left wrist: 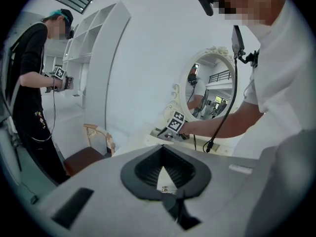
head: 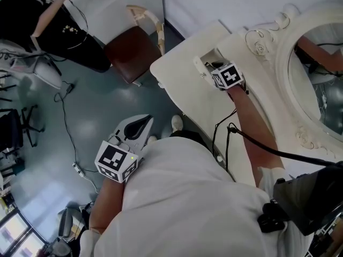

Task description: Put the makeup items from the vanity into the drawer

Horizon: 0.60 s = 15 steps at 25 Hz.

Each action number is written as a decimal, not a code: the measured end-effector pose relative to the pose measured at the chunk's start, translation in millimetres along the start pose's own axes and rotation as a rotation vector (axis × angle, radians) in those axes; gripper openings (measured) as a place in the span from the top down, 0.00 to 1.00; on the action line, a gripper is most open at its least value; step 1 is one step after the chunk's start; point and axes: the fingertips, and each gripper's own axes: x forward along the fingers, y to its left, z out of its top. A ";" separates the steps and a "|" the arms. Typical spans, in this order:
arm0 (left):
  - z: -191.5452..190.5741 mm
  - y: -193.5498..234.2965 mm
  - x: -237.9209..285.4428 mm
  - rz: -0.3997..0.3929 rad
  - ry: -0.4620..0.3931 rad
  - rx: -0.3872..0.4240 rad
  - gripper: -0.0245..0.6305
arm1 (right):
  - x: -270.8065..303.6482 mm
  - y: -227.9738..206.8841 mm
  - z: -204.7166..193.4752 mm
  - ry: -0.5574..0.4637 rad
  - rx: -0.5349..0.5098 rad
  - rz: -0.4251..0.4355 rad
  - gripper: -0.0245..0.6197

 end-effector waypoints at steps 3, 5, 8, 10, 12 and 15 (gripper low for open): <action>-1.9 -1.2 -5.8 -0.023 0.001 0.013 0.96 | -14.0 3.7 4.2 -0.046 0.014 -0.029 0.86; -2.8 -3.1 -9.2 -0.042 -0.001 0.022 0.96 | -25.5 8.4 3.9 -0.074 0.032 -0.050 0.86; -4.0 -6.5 -17.3 -0.074 -0.001 0.040 0.96 | -47.5 21.4 0.0 -0.130 0.068 -0.082 0.87; -5.4 -7.9 -25.6 -0.098 0.000 0.057 0.96 | -63.6 37.3 -3.7 -0.173 0.104 -0.091 0.90; -8.6 -9.0 -34.9 -0.123 0.001 0.073 0.96 | -80.2 58.3 -8.1 -0.217 0.138 -0.096 0.94; -15.7 -11.5 -48.9 -0.159 0.001 0.094 0.96 | -101.7 96.7 -17.1 -0.266 0.167 -0.102 0.96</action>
